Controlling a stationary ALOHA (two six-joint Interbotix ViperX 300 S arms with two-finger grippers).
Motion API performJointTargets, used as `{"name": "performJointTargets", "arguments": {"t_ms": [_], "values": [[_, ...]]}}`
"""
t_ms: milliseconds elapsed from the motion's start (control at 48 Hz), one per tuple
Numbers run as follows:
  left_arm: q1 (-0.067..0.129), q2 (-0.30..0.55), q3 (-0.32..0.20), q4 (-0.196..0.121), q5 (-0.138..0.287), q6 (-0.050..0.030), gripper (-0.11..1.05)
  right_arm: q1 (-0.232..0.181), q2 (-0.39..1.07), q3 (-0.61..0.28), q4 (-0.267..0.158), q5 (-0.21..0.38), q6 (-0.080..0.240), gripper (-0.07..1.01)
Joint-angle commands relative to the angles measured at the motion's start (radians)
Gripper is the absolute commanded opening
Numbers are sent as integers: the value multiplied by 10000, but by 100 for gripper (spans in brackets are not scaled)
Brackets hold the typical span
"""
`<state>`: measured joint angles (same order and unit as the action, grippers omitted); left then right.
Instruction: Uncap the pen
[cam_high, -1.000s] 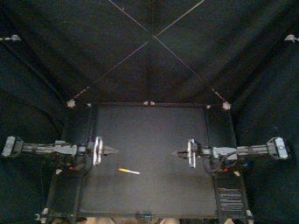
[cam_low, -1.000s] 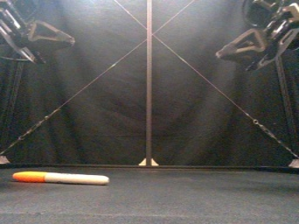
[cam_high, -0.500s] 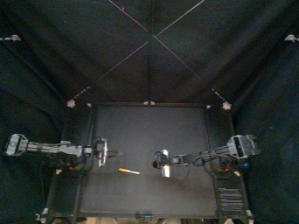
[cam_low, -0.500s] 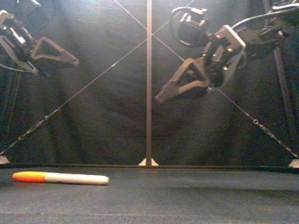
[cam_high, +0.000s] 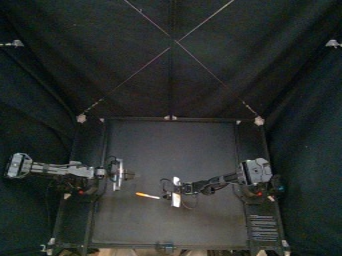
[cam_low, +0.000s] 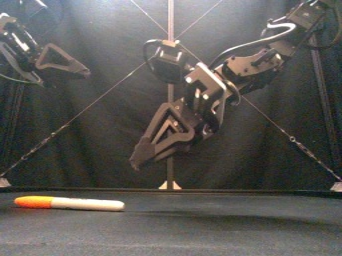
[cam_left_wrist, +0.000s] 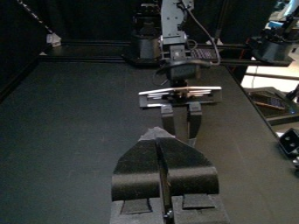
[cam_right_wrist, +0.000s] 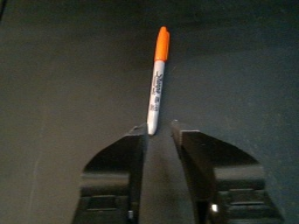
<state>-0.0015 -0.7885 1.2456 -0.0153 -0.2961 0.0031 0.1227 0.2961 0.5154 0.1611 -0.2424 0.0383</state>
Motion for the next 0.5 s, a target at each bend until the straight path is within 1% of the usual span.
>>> {"name": "performJointTargets", "arguments": {"t_ms": [21,104,229,250,271,292,333,354,500], "values": [[46,31,-138,0,-61,15,-1,-15,31,-660,-31,245,-15,82],[46,31,-123,0,-31,15,0,-61,230,-1028,-138,660,-61,84],[46,31,-92,0,-31,0,2,-61,399,-1457,-337,1396,-15,84],[46,31,-77,0,-31,15,2,-61,414,-1519,-337,1473,-15,84],[46,31,-61,0,-31,0,2,-77,445,-1580,-353,1549,-15,84],[46,31,-61,0,-31,15,2,-61,491,-1641,-353,1626,-15,84],[46,31,-46,0,-31,15,2,-61,583,-1779,-353,1749,-15,83],[46,31,-46,0,-31,0,2,-77,629,-1841,-353,1795,-15,83],[46,31,-31,0,-31,0,2,-61,1043,-2224,-353,2071,-15,82]]}}
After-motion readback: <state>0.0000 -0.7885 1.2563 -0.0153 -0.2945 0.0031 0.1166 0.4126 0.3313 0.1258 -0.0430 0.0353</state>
